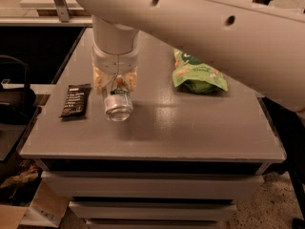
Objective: Place 7up can upright
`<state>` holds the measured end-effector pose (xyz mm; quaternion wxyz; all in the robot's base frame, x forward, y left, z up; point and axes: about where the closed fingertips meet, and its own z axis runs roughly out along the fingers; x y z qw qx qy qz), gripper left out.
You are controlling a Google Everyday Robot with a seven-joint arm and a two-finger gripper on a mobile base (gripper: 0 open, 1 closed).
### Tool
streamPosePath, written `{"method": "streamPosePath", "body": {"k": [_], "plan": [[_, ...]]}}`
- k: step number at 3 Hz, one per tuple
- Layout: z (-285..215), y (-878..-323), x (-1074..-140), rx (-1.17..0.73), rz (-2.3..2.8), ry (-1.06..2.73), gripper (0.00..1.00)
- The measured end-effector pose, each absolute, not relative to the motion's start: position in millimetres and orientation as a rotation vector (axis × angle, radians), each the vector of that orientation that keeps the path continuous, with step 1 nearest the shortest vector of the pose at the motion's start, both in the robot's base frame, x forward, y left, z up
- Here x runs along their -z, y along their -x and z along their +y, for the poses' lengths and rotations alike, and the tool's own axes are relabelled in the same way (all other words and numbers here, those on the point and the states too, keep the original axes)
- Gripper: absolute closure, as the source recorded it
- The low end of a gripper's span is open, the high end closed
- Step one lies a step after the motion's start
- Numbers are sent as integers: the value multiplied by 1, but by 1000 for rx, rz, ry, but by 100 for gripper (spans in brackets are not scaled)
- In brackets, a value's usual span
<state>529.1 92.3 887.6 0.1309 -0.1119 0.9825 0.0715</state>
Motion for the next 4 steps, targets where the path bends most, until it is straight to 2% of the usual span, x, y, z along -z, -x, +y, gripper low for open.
{"method": "streamPosePath", "body": {"k": [2, 4], "plan": [[95, -528, -938, -467, 2551, 589, 100], [97, -536, -954, -512, 2446, 638, 100]]}}
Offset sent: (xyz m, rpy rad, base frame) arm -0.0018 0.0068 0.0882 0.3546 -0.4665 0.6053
